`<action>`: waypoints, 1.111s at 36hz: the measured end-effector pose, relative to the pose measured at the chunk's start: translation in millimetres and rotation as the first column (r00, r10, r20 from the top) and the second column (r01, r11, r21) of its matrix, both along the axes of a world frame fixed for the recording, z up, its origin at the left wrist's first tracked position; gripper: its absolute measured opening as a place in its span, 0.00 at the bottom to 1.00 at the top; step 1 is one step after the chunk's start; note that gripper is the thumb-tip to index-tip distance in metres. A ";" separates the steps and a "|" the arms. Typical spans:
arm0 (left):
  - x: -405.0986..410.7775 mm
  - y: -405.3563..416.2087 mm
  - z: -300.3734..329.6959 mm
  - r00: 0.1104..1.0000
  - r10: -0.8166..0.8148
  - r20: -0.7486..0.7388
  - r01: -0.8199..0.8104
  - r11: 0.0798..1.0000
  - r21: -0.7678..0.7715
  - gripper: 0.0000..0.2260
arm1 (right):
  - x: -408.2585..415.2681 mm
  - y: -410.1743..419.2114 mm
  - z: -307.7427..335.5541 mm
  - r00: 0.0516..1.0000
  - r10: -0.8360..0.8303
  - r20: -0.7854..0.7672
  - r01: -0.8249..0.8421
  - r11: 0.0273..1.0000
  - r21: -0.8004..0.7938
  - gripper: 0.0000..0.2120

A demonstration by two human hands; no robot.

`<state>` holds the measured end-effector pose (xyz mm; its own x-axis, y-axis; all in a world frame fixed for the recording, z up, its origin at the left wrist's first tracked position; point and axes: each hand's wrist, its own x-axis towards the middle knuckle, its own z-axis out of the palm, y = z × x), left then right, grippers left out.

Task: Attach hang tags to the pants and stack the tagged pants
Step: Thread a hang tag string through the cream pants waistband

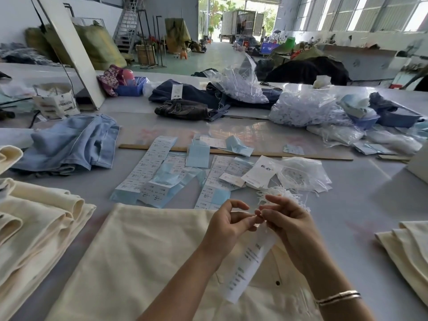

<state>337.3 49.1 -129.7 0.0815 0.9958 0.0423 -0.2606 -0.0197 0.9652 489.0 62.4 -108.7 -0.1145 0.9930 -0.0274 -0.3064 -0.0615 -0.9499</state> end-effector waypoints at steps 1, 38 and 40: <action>-0.2 0.2 0.8 1.000 0.000 -0.005 0.000 1.000 0.003 0.09 | -0.2 0.1 -0.3 1.000 -0.005 -0.001 0.005 1.000 -0.002 0.15; -0.9 2.1 0.0 1.000 0.006 -0.005 -0.006 0.990 -0.141 0.13 | -10.4 -4.2 -13.5 0.985 -0.098 0.145 0.089 0.994 0.066 0.08; -1.0 2.0 1.5 1.000 0.006 -0.030 -0.010 0.991 -0.133 0.13 | -10.1 -3.6 -15.0 0.991 -0.097 0.095 0.095 0.995 0.031 0.08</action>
<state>336.3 51.1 -128.3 0.0728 0.9930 -0.0927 -0.2324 0.1073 0.9667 478.9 58.7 -123.7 -0.0169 0.9998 -0.0073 -0.2165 -0.0108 -0.9762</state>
